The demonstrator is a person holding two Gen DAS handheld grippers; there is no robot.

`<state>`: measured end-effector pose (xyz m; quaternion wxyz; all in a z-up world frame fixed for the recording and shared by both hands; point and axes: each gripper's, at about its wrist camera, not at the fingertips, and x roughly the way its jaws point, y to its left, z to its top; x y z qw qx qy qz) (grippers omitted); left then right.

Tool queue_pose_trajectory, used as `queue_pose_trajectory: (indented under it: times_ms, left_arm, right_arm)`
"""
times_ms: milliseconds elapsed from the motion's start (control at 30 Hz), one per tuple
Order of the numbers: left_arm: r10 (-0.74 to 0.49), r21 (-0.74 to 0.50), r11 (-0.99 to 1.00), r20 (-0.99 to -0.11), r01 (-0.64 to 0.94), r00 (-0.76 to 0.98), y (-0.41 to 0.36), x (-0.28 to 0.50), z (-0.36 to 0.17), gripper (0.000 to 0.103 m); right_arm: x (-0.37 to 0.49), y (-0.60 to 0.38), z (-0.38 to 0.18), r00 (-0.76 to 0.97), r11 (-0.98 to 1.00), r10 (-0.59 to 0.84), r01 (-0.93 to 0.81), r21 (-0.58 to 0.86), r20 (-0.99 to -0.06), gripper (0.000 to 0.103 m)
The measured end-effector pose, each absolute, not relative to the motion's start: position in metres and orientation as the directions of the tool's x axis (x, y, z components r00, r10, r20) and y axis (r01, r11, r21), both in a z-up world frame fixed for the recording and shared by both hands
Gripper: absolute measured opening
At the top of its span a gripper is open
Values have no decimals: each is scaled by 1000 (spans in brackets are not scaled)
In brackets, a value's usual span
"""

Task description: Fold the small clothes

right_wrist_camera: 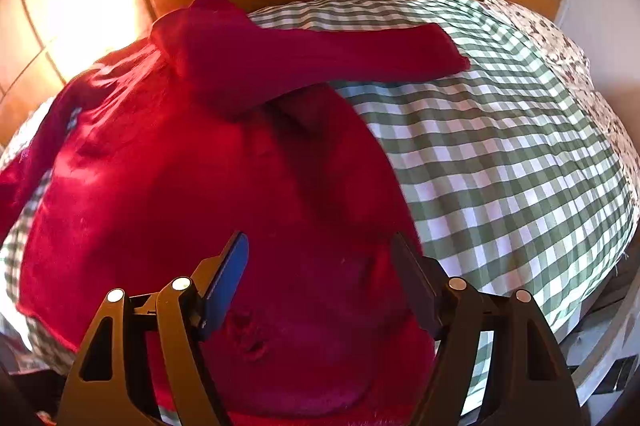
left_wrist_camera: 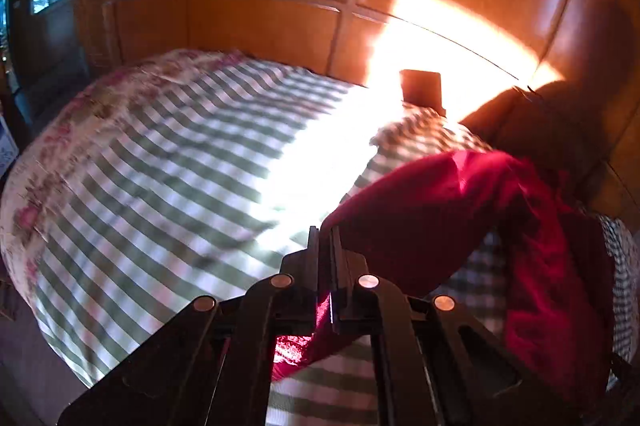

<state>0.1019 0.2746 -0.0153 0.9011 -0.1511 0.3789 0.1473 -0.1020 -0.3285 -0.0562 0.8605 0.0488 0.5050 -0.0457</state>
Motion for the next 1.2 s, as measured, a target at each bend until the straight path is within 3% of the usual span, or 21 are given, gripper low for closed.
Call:
queue_pose_trajectory:
  times_ms: [133, 200, 267, 500, 600, 667, 767, 800, 933, 1100, 1167, 1200]
  left_arm:
    - [258, -121, 874, -705, -471, 660, 292, 143, -1, 10]
    - [270, -134, 862, -696, -489, 666, 288, 146, -2, 45]
    - [225, -170, 877, -682, -449, 696, 268, 147, -4, 53]
    - [-108, -234, 965, -763, -117, 637, 145, 140, -58, 53]
    - [-247, -316, 948, -784, -23, 570, 104, 127, -78, 53]
    - [-296, -348, 937, -789, 5, 539, 84, 120, -85, 54]
    - [-326, -371, 929, -800, 11, 504, 69, 117, -90, 55]
    - [-329, -373, 928, -804, 10, 495, 69, 117, -91, 55]
    - [-318, -363, 932, -817, -1, 482, 69, 115, -91, 55]
    - [-339, -379, 925, -820, 6, 461, 71, 109, -93, 55]
    - [-357, -391, 920, -822, 16, 444, 69, 105, -95, 58]
    - [-372, -403, 915, -821, 23, 433, 67, 102, -97, 62]
  right_arm:
    - [-90, -344, -53, 503, 983, -53, 178, 44, -863, 72]
    - [-80, -357, -52, 514, 974, -55, 216, 67, -856, 72]
    - [-68, -373, -53, 525, 960, -46, 259, 107, -850, 72]
    - [-2, -459, -82, 573, 779, 94, 467, 419, -814, 72]
    - [31, -476, -99, 585, 708, 163, 491, 508, -794, 72]
    - [48, -481, -109, 575, 677, 191, 510, 531, -796, 63]
    - [75, -479, -109, 546, 716, 166, 506, 481, -821, 25]
    - [83, -478, -100, 550, 747, 136, 489, 450, -824, 9]
    - [96, -498, -51, 618, 826, -69, 476, 303, -783, 6]
    - [102, -555, -23, 574, 766, -352, 631, 125, -740, 6]
    - [104, -572, -25, 553, 741, -377, 662, 116, -743, 6]
    - [105, -578, -29, 539, 734, -364, 668, 122, -760, 16]
